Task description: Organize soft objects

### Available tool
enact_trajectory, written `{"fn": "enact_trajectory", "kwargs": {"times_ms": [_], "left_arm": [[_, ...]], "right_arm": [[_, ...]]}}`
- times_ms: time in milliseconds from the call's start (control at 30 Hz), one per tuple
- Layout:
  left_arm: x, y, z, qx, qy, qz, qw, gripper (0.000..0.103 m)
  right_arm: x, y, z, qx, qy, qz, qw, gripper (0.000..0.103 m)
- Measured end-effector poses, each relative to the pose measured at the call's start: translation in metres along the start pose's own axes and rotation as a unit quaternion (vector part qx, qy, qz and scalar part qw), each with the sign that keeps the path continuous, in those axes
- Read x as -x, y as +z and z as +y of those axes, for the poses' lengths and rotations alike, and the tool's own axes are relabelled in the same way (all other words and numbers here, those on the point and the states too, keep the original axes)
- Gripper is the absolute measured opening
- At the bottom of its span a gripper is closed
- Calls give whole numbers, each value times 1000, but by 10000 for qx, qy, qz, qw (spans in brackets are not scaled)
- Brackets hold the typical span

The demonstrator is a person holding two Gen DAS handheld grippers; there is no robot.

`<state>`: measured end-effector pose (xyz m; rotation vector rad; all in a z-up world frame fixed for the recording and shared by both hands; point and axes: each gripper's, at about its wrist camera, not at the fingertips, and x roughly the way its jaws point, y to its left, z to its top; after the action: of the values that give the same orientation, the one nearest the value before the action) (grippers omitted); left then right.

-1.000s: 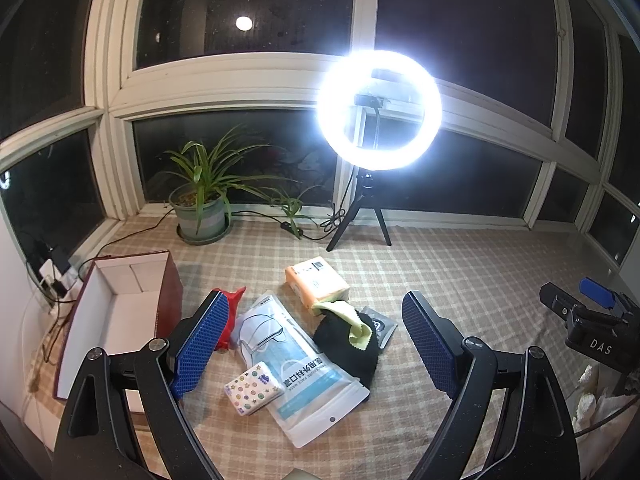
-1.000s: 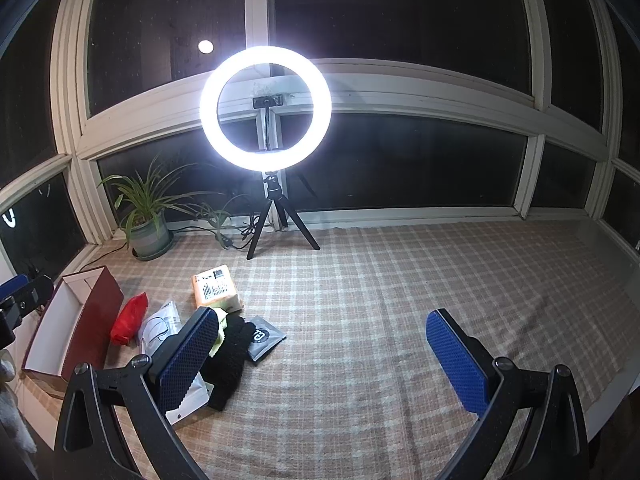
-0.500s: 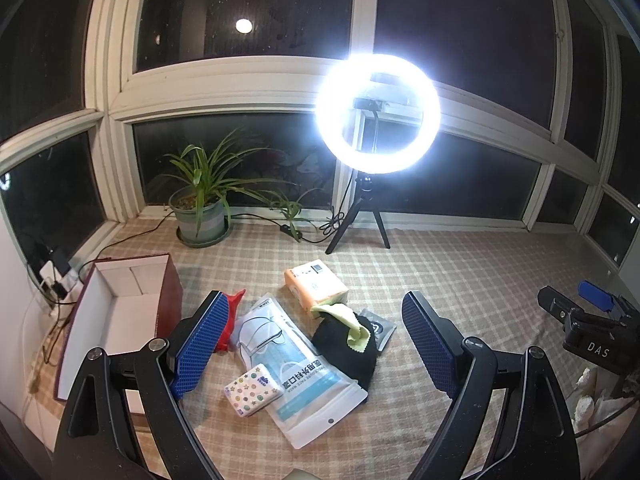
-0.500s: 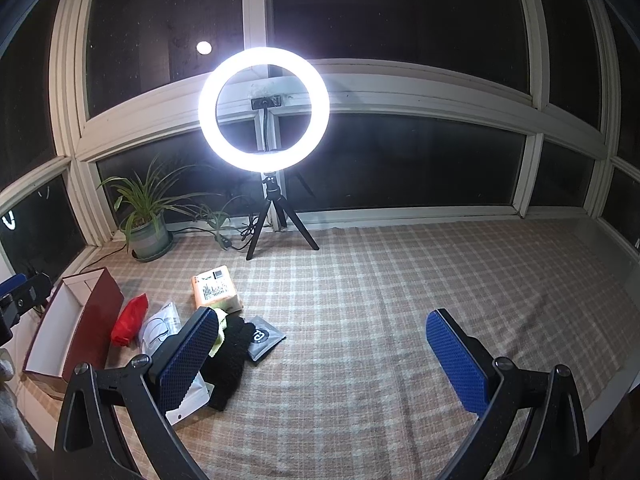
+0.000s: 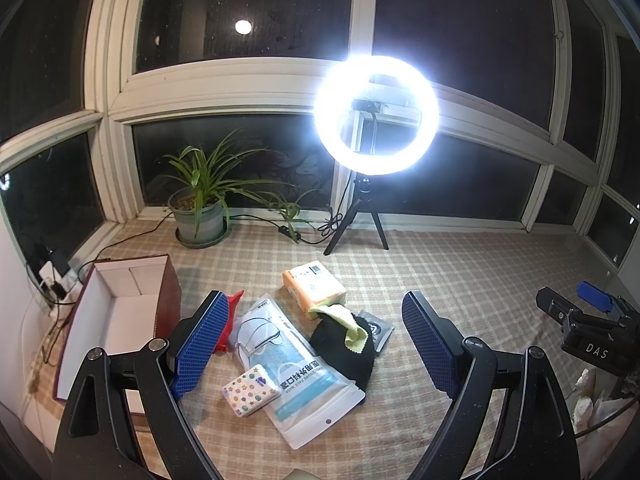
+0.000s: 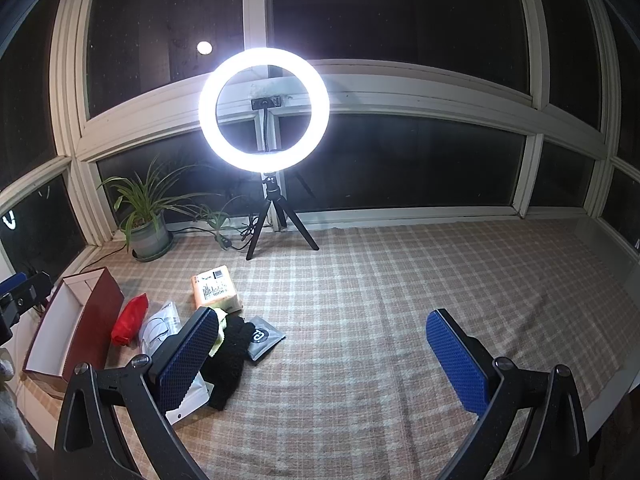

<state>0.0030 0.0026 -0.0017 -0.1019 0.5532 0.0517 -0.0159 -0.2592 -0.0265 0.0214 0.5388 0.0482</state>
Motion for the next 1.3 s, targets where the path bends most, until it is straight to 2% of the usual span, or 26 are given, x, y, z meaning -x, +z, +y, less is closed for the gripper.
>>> {"fn": "enact_trajectory", "kwargs": {"times_ms": [900,1300], "left_arm": [[1,-3,-6,-4,-24,20,10000,89],[3,-12,5,165,203,124,9996,89]], "right_arm": [[1,0,1,17,27,40,10000,103],[-10,-1,7,76,275,179,9994,103]]}}
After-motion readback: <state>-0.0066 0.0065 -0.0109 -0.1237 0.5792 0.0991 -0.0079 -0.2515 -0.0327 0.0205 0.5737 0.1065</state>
